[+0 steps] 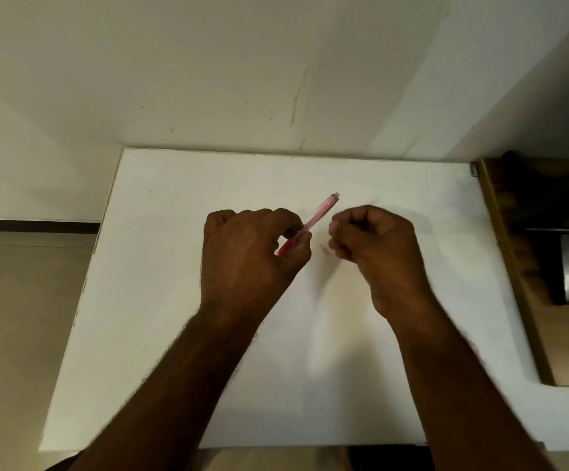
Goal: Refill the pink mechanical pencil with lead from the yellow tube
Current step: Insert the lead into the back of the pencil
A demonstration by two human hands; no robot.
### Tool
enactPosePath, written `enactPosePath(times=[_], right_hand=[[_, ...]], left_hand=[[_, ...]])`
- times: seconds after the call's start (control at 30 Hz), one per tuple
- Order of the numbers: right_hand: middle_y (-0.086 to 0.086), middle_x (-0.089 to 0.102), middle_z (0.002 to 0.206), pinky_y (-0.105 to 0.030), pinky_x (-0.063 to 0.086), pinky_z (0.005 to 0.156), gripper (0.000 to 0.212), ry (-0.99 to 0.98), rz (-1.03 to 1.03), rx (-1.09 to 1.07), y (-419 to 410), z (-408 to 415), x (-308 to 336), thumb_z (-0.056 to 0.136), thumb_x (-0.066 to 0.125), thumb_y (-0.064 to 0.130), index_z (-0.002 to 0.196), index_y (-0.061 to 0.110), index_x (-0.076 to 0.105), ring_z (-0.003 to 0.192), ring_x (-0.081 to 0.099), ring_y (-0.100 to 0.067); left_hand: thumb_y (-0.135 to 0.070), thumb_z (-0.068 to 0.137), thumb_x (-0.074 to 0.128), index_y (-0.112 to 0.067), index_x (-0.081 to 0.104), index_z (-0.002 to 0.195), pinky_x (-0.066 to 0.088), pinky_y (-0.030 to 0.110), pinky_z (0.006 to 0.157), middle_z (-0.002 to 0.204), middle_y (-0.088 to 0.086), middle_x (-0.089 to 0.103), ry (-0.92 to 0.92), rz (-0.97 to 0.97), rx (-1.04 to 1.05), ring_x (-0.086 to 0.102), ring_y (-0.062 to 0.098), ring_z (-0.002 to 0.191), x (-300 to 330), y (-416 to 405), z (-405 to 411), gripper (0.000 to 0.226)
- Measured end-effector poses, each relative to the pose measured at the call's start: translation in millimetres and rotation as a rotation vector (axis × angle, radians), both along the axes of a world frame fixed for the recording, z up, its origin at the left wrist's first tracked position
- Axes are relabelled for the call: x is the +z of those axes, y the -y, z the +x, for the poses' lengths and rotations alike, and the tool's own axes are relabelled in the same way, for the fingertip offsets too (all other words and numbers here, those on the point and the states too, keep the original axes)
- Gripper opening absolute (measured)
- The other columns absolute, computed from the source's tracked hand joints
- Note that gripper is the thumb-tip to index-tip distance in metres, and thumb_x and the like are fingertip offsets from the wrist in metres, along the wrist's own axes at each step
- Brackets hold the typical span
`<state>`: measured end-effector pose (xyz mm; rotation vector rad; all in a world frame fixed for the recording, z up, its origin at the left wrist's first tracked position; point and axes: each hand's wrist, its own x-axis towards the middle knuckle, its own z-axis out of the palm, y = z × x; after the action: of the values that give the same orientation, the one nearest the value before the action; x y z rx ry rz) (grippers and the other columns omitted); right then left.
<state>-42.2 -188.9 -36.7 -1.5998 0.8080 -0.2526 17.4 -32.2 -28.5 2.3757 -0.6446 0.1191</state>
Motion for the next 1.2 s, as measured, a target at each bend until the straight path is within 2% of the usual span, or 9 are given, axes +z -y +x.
enactPosePath(times=[0.03,0.1,0.2,0.27,0.57,0.9,1.07,1.2], right_hand=[[-0.002,0.076,0.076,-0.03,0.059,0.07,0.008,0.099,0.149,-0.021,0.3,0.2,5.2,0.088,0.073,0.005,0.089,0.011,0.077,0.069,0.072,-0.016],[-0.007,0.077,0.082,-0.027,0.059,0.071,0.008,0.215,0.314,-0.03,0.2,0.1,14.1,0.091,0.072,0.006,0.094,0.01,0.078,0.074,0.073,-0.018],[-0.01,0.079,0.09,-0.028,0.06,0.074,0.01,0.279,0.423,-0.051,-0.2,0.3,21.0,0.095,0.068,0.007,0.096,0.012,0.077,0.082,0.076,-0.023],[-0.011,0.08,0.092,-0.029,0.06,0.074,0.01,0.283,0.418,-0.06,0.0,0.3,22.7,0.097,0.065,0.007,0.098,0.01,0.075,0.086,0.078,-0.025],[-0.007,0.08,0.092,-0.035,0.062,0.077,0.009,0.286,0.116,0.007,-1.7,0.1,22.5,0.096,0.067,0.011,0.096,0.014,0.076,0.087,0.077,-0.027],[-0.001,0.08,0.086,-0.037,0.062,0.077,0.013,0.281,-0.051,0.053,-0.7,1.0,15.8,0.094,0.066,0.012,0.094,0.021,0.076,0.083,0.078,-0.022],[0.004,0.079,0.084,-0.043,0.063,0.082,0.011,0.234,-0.253,0.085,1.3,-0.8,15.3,0.095,0.066,0.014,0.094,0.021,0.074,0.08,0.077,-0.015],[0.008,0.077,0.089,-0.036,0.06,0.083,0.009,0.195,-0.465,0.152,3.8,-3.5,15.9,0.097,0.065,0.017,0.098,0.02,0.073,0.082,0.075,-0.012]], left_hand=[[-0.044,0.087,0.065,-0.032,0.069,0.081,0.034,0.034,0.083,0.069,-0.016,0.068,0.002,0.001,0.001,0.061,0.007,0.064,-0.2,0.0,0.3,0.014],[-0.044,0.087,0.065,-0.032,0.069,0.082,0.035,0.034,0.084,0.069,-0.016,0.068,0.003,0.003,-0.001,0.061,0.007,0.065,-0.6,0.4,0.5,0.014],[-0.044,0.087,0.065,-0.032,0.069,0.082,0.035,0.035,0.085,0.071,-0.017,0.068,0.001,0.006,0.0,0.062,0.006,0.066,-1.3,1.2,0.5,0.014],[-0.045,0.087,0.065,-0.033,0.069,0.082,0.035,0.034,0.085,0.072,-0.017,0.069,0.003,0.011,0.005,0.062,0.006,0.066,-1.5,1.2,0.8,0.014],[-0.044,0.088,0.065,-0.03,0.07,0.082,0.031,0.033,0.085,0.068,-0.014,0.067,0.027,0.073,0.008,0.062,0.011,0.066,-1.5,-0.6,0.7,0.016],[-0.04,0.089,0.064,-0.027,0.07,0.081,0.03,0.035,0.088,0.069,-0.009,0.068,0.031,0.125,0.012,0.063,0.015,0.068,1.0,-2.1,1.7,0.016],[-0.04,0.091,0.06,-0.027,0.069,0.083,0.028,0.034,0.09,0.072,-0.008,0.069,0.037,0.159,-0.004,0.065,0.016,0.07,0.8,-2.2,2.1,0.018],[-0.04,0.092,0.059,-0.027,0.069,0.082,0.03,0.036,0.091,0.072,-0.008,0.068,0.042,0.183,-0.014,0.064,0.017,0.071,-0.7,-2.2,2.5,0.019]])
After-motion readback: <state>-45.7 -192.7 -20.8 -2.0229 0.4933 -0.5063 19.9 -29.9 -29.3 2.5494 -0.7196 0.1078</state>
